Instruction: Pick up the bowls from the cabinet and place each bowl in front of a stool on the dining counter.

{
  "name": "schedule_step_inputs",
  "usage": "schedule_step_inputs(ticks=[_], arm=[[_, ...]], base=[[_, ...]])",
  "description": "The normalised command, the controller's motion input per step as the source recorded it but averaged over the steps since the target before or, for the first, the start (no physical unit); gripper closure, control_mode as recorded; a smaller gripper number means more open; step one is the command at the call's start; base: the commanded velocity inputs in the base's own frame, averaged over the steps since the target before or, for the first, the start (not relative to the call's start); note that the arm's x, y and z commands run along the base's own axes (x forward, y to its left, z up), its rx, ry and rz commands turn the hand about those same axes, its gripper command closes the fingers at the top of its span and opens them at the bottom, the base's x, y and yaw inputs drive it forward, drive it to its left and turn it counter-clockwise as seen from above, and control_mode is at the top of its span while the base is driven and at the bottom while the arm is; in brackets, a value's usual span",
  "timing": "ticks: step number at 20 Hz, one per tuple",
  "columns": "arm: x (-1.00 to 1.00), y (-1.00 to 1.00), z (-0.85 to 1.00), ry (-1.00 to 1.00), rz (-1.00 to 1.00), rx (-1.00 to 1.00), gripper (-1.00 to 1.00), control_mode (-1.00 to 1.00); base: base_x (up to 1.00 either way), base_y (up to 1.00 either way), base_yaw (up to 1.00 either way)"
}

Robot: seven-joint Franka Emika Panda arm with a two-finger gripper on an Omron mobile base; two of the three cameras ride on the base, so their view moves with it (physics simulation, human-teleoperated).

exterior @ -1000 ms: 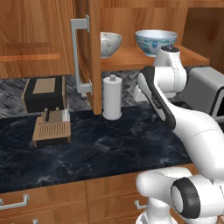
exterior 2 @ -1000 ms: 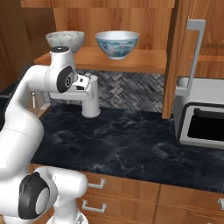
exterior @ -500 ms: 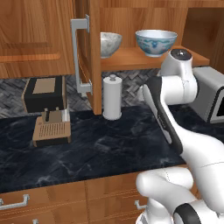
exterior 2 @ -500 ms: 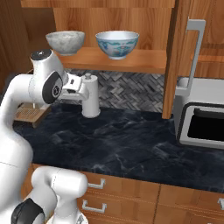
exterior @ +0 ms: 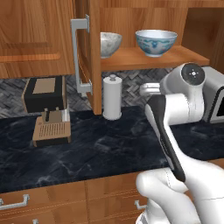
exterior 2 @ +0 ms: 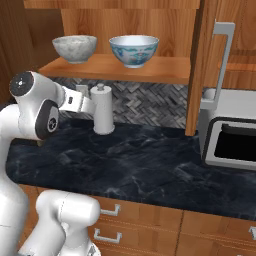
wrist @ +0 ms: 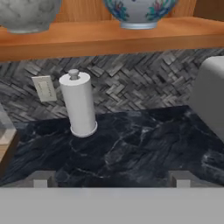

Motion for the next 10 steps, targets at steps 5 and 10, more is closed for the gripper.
schedule_step_inputs(ticks=[5,10], arm=[[0.0,-0.08,0.65,-0.18,0.0,0.12,-1.0,-1.0],[0.0,-0.28,0.52,-0.01,0.0,0.21,-1.0,-1.0]], base=[[0.0,0.0,0.0],[0.0,0.0,0.0]])
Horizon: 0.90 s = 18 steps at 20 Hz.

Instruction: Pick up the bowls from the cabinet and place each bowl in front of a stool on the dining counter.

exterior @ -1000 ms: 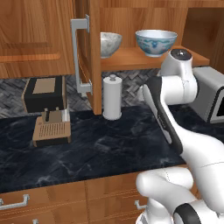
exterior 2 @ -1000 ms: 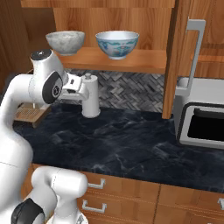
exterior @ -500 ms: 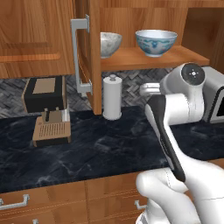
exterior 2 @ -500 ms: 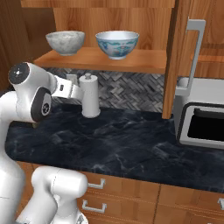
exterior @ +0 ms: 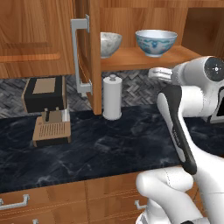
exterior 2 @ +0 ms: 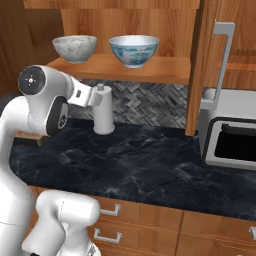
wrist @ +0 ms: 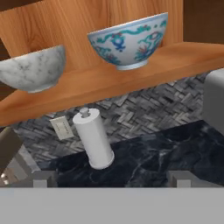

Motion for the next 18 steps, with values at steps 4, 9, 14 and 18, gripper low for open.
schedule_step_inputs(ticks=[4,9,14,18], arm=[[0.03,-0.13,0.35,0.0,-0.01,0.19,-1.0,-1.0],[0.07,-0.28,0.38,0.02,-0.05,0.17,-1.0,-1.0],[0.0,-0.28,0.36,0.03,-0.01,0.1,-1.0,-1.0],[0.04,-0.02,0.3,0.02,-0.02,0.0,-1.0,-1.0]], base=[[0.0,0.0,0.0],[0.0,0.0,0.0],[0.0,0.0,0.0],[0.0,0.0,0.0]])
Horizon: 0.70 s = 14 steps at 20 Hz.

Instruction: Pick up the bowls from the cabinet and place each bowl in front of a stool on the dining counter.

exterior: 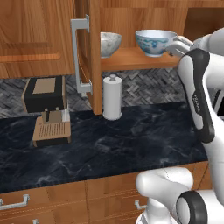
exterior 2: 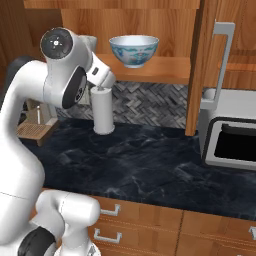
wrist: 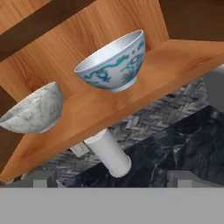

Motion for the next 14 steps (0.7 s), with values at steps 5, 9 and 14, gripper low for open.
schedule_step_inputs(ticks=[5,9,14], arm=[[0.4,0.0,0.05,0.09,0.0,-0.03,-1.0,-1.0],[0.36,-0.02,0.01,0.01,0.0,0.0,-1.0,-1.0],[0.16,-0.06,0.1,0.0,0.0,0.0,-1.0,-1.0]], base=[[0.0,0.0,0.0],[0.0,0.0,0.0],[0.0,0.0,0.0]])
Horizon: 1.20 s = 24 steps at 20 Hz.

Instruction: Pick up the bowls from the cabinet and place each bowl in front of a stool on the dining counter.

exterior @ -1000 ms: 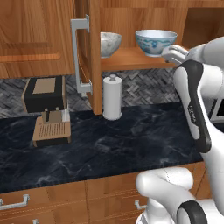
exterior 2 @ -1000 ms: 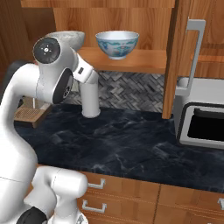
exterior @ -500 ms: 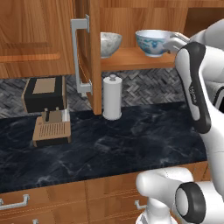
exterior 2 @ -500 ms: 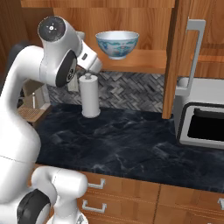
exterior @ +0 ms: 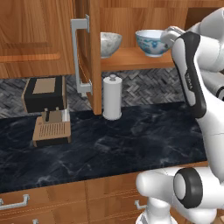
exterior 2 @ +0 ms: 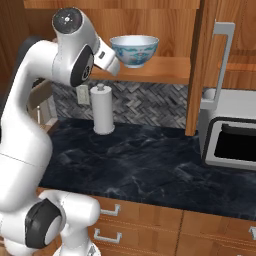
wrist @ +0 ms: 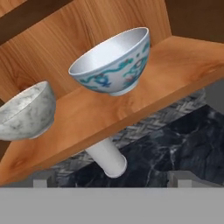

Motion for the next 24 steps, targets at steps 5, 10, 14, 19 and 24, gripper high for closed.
schedule_step_inputs(ticks=[5,10,14,19,24], arm=[[0.28,-0.09,0.06,0.0,0.0,0.0,-1.0,-1.0],[0.28,-0.18,0.0,0.0,-0.02,0.0,-1.0,-1.0],[0.26,-0.16,0.0,0.0,-0.03,0.0,-1.0,-1.0],[0.33,-0.09,0.0,0.0,-0.05,0.0,-1.0,-1.0],[0.34,-0.06,0.0,0.0,-0.06,0.0,-1.0,-1.0]], base=[[0.0,0.0,0.0],[0.0,0.0,0.0],[0.0,0.0,0.0],[0.0,0.0,0.0],[0.0,0.0,0.0]])
